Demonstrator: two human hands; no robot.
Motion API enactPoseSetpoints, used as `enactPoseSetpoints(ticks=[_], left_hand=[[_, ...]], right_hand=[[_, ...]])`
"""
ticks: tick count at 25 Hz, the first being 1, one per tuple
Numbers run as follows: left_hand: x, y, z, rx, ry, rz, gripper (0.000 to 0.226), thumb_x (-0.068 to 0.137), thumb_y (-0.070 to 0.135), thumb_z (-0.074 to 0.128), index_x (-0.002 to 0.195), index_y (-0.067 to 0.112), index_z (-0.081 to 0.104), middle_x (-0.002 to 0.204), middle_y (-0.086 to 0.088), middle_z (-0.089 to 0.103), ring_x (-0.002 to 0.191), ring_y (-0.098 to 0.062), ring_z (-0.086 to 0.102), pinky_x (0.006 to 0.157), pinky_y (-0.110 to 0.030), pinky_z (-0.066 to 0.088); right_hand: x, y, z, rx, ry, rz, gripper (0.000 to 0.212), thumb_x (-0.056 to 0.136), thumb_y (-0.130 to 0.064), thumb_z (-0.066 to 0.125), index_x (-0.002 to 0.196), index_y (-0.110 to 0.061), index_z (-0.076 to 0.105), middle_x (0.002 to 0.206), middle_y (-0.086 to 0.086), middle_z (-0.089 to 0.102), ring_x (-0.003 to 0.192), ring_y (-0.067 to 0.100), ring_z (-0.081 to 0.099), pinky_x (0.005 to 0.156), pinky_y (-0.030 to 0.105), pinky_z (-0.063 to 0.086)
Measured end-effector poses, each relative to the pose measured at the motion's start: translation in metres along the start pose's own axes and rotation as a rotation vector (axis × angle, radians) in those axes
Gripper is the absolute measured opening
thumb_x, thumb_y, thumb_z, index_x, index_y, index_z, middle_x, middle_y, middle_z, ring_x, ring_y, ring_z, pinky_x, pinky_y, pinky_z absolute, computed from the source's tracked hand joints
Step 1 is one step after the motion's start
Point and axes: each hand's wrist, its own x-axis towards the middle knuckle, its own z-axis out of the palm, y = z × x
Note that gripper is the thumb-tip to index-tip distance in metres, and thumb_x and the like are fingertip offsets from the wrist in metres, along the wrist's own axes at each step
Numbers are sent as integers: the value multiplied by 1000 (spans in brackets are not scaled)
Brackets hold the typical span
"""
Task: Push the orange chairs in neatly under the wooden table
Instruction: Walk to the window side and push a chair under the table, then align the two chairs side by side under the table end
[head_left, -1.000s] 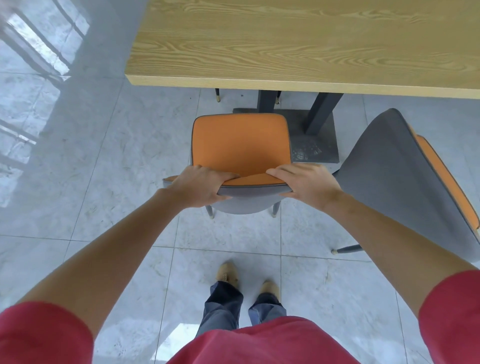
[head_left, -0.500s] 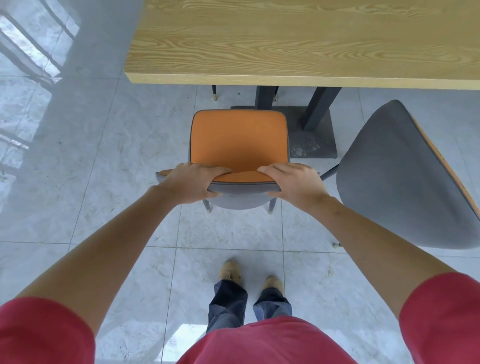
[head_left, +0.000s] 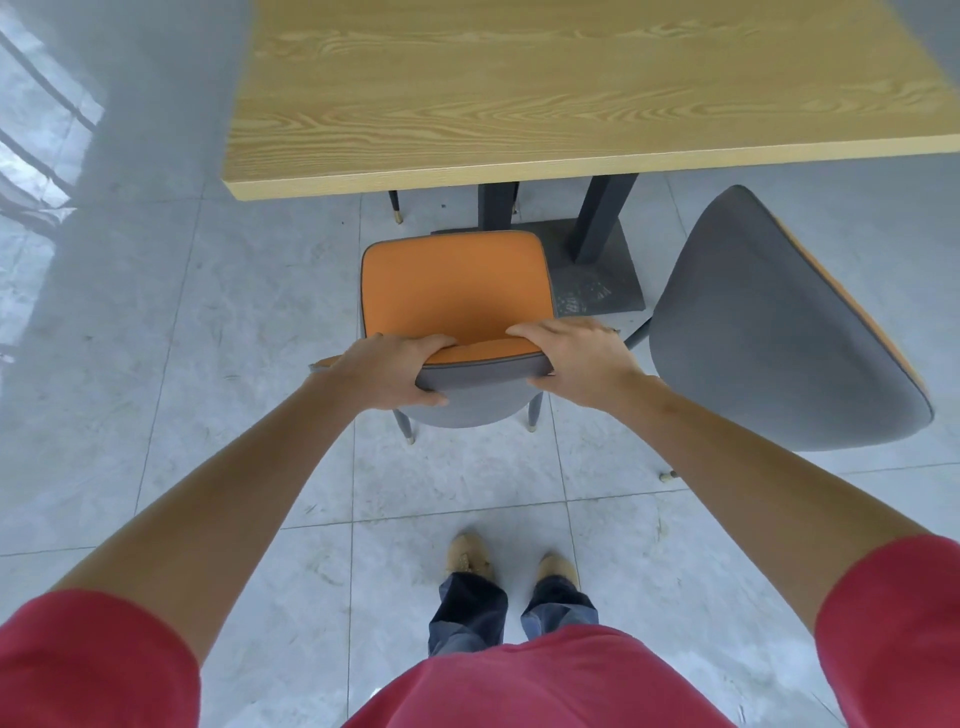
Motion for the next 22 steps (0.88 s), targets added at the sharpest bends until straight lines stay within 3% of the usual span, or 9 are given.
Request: enactPoseSetpoints(ticks=[3,6,15,22], left_hand=[[-1,3,-6,-110,-122,-59,78,85,58,52,150,30,18,151,4,37,135,-23,41,104,-35,37],[3,15,-17,-220,-57,-61,76,89,61,40,151,26,15,158,4,22,144,-21,26,113,-37,27],[46,96,-67,8,49,160,66,95,52,35,151,22,18,158,-1,24,144,-22,28,115,-40,30],[96,206,-80,61,95,225,61,97,48,34,151,22,19,158,3,22,144,-20,28,110,-38,32]], right_hand=[[-7,0,-3,4,-45,27,69,91,-45,51,149,-27,19,152,-5,34,140,17,31,118,36,13],[-19,5,-10,3,-58,79,70,93,-48,45,151,-25,14,156,-2,26,145,17,21,119,38,7],[-68,81,-39,-8,66,380,67,94,-45,43,151,-24,14,158,2,19,147,22,15,119,41,6],[-118,175,-59,-7,83,434,65,96,-44,40,151,-22,14,158,3,18,146,22,16,119,43,9]])
